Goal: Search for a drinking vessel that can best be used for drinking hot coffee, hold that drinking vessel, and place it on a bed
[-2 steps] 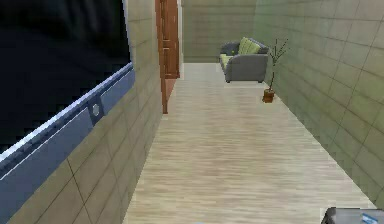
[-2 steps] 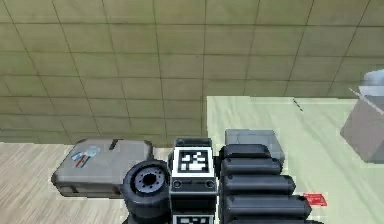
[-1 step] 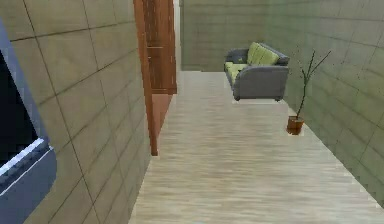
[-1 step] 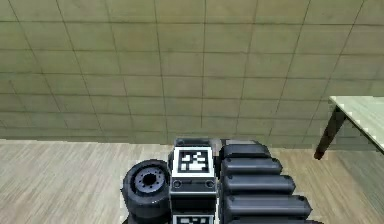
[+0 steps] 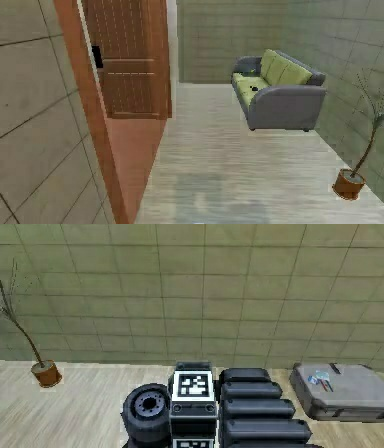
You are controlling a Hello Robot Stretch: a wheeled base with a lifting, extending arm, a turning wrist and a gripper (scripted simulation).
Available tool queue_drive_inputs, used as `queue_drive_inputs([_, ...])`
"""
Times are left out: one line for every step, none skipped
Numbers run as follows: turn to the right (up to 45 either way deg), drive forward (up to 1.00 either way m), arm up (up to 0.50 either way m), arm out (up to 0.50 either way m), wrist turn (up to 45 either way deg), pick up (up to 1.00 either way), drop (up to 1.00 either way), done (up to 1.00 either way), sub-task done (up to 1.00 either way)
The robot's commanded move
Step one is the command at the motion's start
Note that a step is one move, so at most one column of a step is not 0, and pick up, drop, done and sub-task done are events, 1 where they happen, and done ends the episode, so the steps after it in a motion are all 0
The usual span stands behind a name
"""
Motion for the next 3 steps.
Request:
queue_drive_inputs([0.0, 0.95, 0.00, 0.00, 0.0, 0.00, 0.00, 0.00, 0.00])
queue_drive_inputs([36.0, 0.00, 0.00, 0.00, 0.0, 0.00, 0.00, 0.00, 0.00])
queue_drive_inputs([0.0, 0.25, 0.00, 0.00, 0.0, 0.00, 0.00, 0.00, 0.00])
